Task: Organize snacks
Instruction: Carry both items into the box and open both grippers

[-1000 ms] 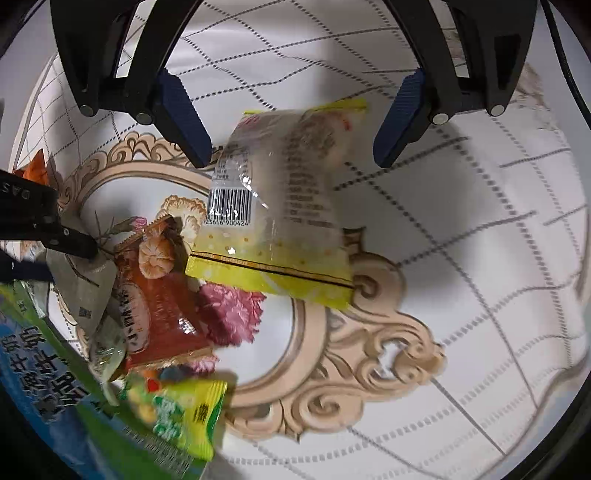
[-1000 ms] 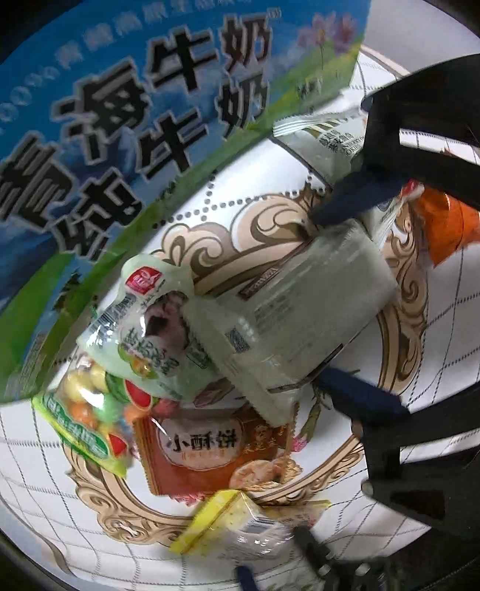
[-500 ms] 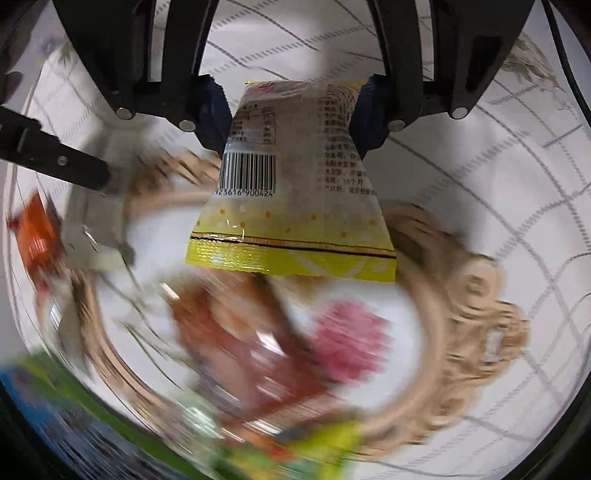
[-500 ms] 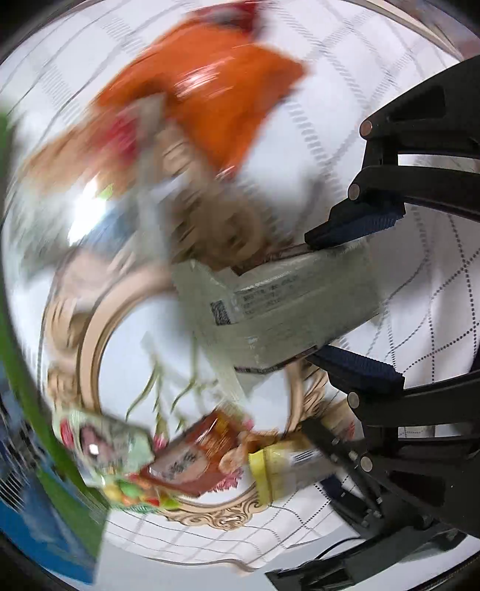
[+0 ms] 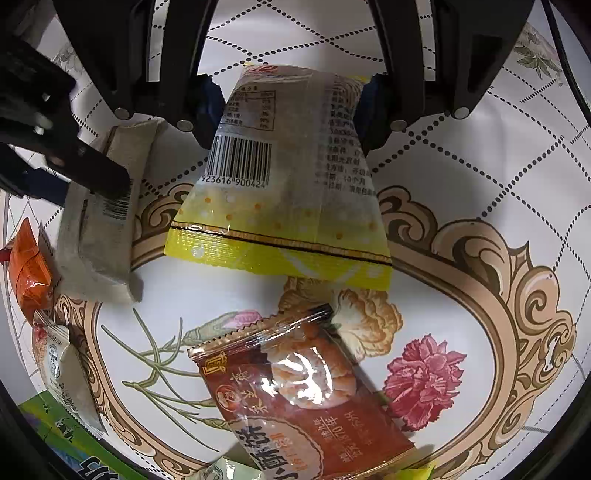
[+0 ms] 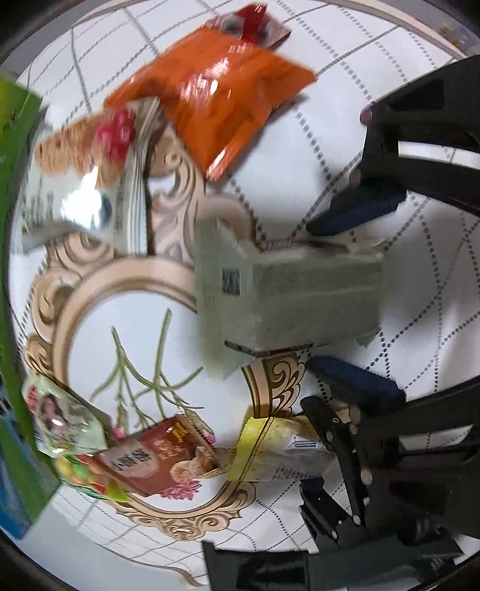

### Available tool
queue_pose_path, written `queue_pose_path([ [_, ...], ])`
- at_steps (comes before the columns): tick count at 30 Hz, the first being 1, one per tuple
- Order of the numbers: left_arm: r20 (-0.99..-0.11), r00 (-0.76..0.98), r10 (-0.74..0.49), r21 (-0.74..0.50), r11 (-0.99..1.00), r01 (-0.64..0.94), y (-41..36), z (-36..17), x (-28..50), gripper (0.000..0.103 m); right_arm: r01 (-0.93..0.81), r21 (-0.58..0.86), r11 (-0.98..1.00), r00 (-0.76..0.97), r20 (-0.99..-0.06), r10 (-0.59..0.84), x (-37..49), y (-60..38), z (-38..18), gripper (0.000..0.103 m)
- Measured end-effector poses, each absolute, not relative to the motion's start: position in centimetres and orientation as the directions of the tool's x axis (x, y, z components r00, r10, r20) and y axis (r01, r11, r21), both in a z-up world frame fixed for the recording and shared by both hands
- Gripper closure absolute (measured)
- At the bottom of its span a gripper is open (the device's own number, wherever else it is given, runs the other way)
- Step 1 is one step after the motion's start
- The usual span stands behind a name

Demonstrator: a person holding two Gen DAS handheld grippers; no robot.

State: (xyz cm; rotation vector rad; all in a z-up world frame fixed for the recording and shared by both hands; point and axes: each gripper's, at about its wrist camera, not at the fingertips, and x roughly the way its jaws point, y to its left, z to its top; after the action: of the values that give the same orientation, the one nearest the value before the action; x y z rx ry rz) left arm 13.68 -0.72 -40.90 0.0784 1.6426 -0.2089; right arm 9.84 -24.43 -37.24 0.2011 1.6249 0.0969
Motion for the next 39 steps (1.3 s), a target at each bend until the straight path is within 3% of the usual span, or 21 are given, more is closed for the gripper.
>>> queue_pose_path([
  [6, -0.994, -0.079, -0.077, -0.090, 0.981, 0.174, -1.6, -40.9, 13.2, 0.048, 0.143, 0.216, 0.966, -0.096, -0.968, 0.230, 8.0, -25.3, -37.1, 0.051],
  [12, -0.994, -0.086, -0.071, -0.085, 0.980, 0.180, -1.5, -40.9, 13.0, 0.048, 0.127, 0.162, 0.979, -0.071, -0.982, 0.172, 8.2, -24.7, -38.1, 0.041],
  [19, -0.996, -0.079, -0.050, -0.064, 0.980, 0.186, -2.1, -41.3, 13.3, 0.049, 0.124, 0.145, 0.982, -0.061, -0.986, 0.153, 7.9, -25.5, -37.9, 0.042],
  [24, -0.999, -0.030, -0.041, -0.046, 0.979, 0.200, -2.7, -39.8, 13.0, 0.063, 0.116, 0.161, 0.980, -0.047, -0.985, 0.167, 9.0, -24.6, -38.2, 0.045],
  [30, -0.993, 0.025, -0.118, -0.111, 0.974, 0.199, -3.0, -35.0, 14.0, 0.064, 0.124, 0.258, 0.958, 0.017, -0.966, 0.258, 8.9, -25.2, -33.2, 0.045],
  [39, -0.931, 0.141, -0.337, -0.302, 0.927, 0.223, -5.6, -21.9, 20.3, 0.064, 0.086, 0.406, 0.910, 0.223, -0.898, 0.380, 13.7, -28.2, -20.2, 0.045],
])
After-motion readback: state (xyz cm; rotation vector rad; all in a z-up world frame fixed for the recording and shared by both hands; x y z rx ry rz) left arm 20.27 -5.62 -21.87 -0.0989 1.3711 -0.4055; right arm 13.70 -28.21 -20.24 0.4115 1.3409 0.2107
